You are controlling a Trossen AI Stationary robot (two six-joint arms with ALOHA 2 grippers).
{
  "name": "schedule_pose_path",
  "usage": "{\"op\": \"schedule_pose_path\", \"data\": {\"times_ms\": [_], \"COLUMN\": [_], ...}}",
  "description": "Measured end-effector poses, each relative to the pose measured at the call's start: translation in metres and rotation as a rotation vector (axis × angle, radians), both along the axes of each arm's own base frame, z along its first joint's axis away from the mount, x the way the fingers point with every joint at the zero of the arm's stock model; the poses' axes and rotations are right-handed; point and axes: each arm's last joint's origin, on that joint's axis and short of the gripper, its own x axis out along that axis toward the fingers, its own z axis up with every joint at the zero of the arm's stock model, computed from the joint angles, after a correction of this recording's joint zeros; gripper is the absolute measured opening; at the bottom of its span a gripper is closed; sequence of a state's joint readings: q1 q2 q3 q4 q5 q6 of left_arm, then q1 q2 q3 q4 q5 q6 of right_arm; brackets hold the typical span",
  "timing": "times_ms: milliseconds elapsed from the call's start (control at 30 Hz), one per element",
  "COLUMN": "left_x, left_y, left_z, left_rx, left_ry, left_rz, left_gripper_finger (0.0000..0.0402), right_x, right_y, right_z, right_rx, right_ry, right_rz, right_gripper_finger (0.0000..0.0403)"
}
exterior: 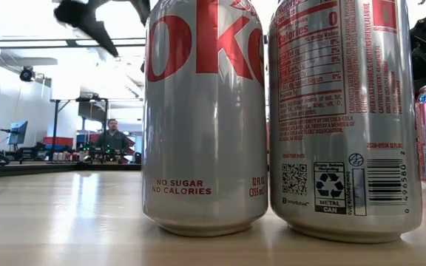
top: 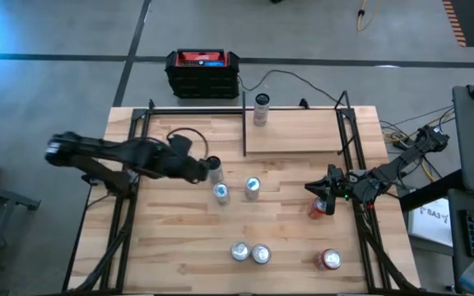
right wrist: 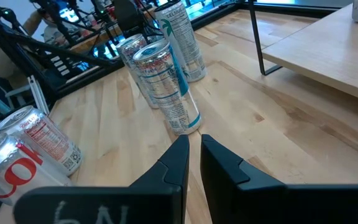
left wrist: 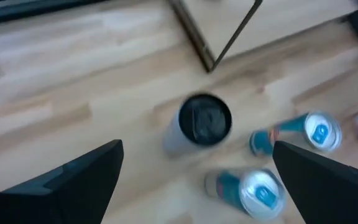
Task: Place canned beverage on shelf
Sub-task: Put the top red soda can on the shelf
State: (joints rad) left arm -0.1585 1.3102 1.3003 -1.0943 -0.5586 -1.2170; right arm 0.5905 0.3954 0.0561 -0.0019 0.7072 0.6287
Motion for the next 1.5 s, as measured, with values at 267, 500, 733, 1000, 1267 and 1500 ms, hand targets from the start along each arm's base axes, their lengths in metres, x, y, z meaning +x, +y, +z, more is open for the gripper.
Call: {"op": "schedule_pose_path", "data": {"times_ms": [267, 500, 733, 1000, 1267, 1500], "left_x": [-0.039, -0.06, -0.078, -0.081, -0.075, -0.083], "left_y": [0.042, 0.092, 0.13, 0.135, 0.139, 0.132], "left_z": [-0.049, -0.099, -0.128, -0.135, -0.11, -0.095], "left_rx": [0.159, 0.255, 0.408, 0.482, 0.615, 0.655], "left_ry": [-0.192, -0.334, -0.465, -0.42, -0.437, -0.392], "left_rz": [-0.109, -0.216, -0.266, -0.306, -0.354, -0.392], "left_gripper_finger": [0.0398, 0.0398, 0.0398, 0.0398, 0.0398, 0.0398], "right_x": [0.0, 0.0, 0.0, 0.0, 0.0, 0.0], "right_y": [0.0, 0.0, 0.0, 0.0, 0.0, 0.0], "right_z": [0.0, 0.0, 0.0, 0.0, 0.0, 0.0], "right_rx": [0.0, 0.0, 0.0, 0.0, 0.0, 0.0], "right_ry": [0.0, 0.0, 0.0, 0.0, 0.0, 0.0], "right_rz": [0.0, 0.0, 0.0, 0.0, 0.0, 0.0], "right_gripper_finger": [0.0029, 0.0029, 0.0029, 0.0029, 0.0029, 0.0029]}}
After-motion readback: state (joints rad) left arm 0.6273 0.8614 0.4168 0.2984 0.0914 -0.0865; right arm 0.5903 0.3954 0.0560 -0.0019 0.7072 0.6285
